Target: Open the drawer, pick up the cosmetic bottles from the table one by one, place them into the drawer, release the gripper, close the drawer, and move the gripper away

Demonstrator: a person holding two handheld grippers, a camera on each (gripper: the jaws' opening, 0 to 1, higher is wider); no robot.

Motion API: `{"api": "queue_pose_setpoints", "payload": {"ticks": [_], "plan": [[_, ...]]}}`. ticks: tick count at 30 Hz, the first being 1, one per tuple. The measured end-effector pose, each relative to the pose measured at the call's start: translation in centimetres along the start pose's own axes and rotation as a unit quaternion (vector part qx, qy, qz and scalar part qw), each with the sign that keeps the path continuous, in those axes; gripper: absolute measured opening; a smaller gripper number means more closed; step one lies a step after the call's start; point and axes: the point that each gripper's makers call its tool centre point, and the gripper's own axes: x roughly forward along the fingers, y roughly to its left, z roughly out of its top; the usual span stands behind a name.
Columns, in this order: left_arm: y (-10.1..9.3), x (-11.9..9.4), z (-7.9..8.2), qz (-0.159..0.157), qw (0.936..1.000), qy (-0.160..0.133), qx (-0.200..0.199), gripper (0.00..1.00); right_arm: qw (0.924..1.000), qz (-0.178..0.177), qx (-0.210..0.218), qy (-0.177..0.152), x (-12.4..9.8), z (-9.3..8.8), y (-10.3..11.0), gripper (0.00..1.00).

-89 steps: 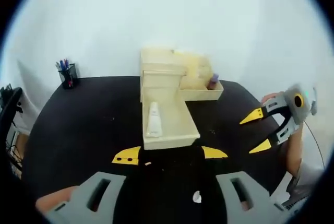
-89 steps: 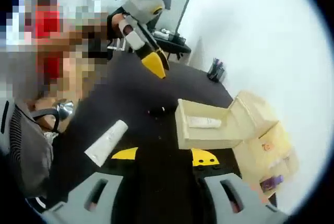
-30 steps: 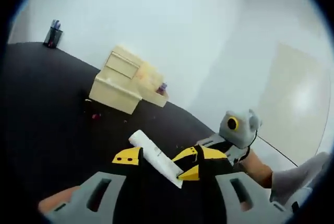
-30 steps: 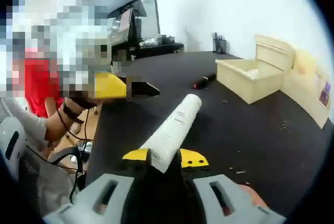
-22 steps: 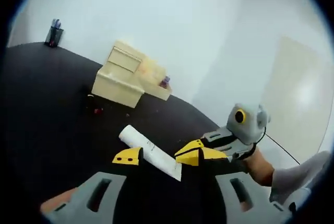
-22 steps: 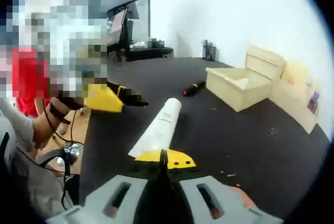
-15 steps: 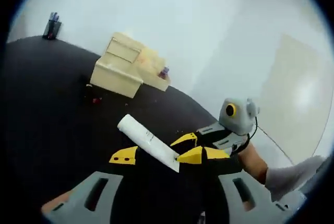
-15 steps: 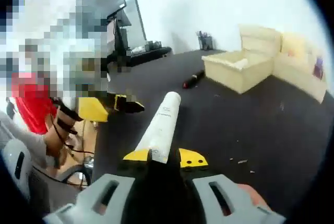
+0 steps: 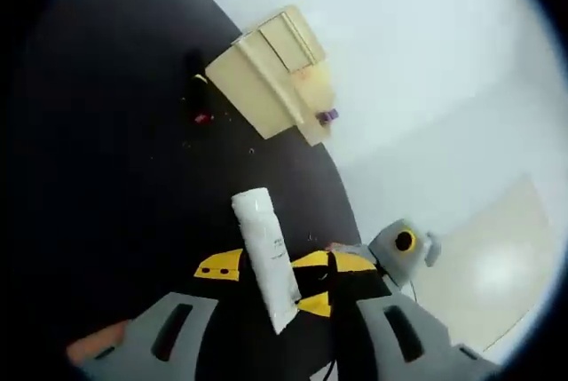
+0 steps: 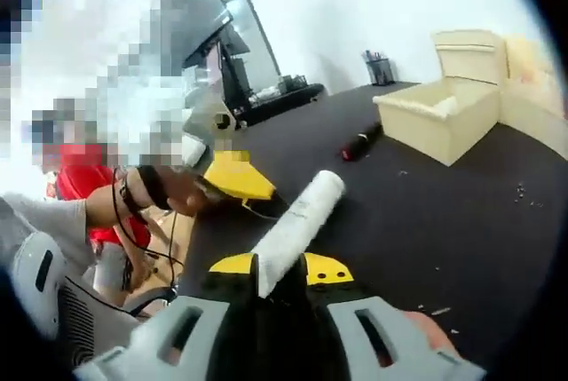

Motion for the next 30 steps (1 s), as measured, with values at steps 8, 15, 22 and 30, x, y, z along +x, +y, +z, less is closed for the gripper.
{"api": "queue_pose_setpoints", "payload": {"ticks": [8,15,22,30], "plan": [[0.1,-0.1,0.2,0.020,0.9995,0.000,0.026,0.36,0.9994,-0.031,-0.014,-0.006,-0.1,0.2,-0.3,0.16],[-0.8,0.1,1.3,0.022,0.9984,-0.011,0.050,0.36,0.9998,-0.018,0.009,0.000,1.0,0.0,-1.4,0.19],[-0.3,0.6,0.7,0.043,0.9965,0.012,0.071,0.37,0.9980,0.022,0.052,-0.028,1.2,0.4,-0.1,0.19],[0.3,0.7,0.8,0.038,0.9982,0.020,0.042,0.37,0.9991,0.003,0.015,-0.040,1.4,1.6,-0.5,0.18]]}}
